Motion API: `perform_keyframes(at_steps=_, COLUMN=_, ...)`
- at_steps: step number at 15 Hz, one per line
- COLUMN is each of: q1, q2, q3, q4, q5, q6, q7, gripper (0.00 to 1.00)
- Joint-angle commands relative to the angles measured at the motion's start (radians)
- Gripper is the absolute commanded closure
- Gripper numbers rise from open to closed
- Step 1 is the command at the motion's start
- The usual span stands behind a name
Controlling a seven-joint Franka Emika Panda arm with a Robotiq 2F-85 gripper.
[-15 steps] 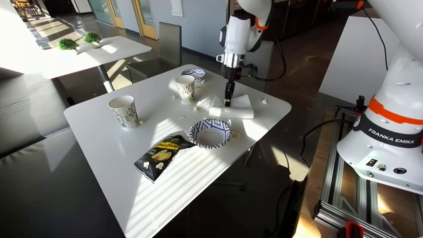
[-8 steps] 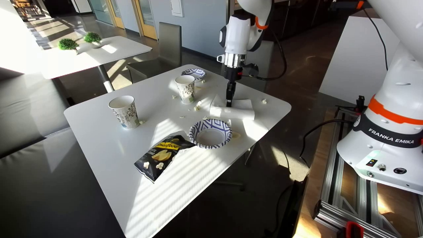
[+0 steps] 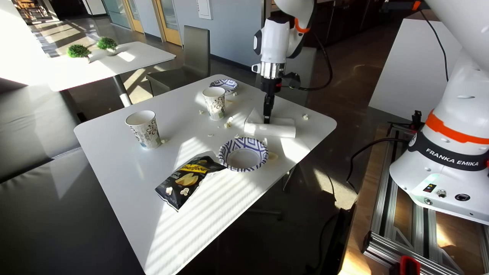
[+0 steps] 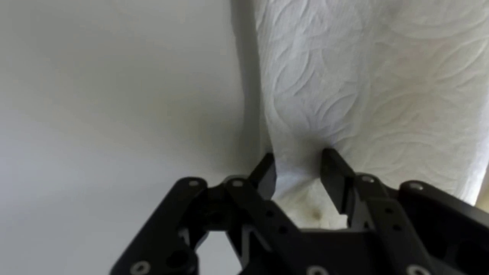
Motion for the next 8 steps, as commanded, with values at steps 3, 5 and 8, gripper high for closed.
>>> perform_keyframes(at_steps=3, q1=0.022, q2=-0.014, q3=-0.013, q4=-0.034, q5=-0.037, q6=-0.059, q7=0.028, gripper=0.70)
perform_keyframes(at_steps=5, q1=0.033, q2=-0.026, q3=-0.022, q4=-0.044, q5=-0.054, q6=-0.065, q7=0.039, gripper=0.69)
perform_keyframes(at_steps=8, q1=0.052, q2=-0.037, q3=-0.037, q4=-0.057, q5=-0.076, q6=-0.079, q7=0.058, gripper=0.61)
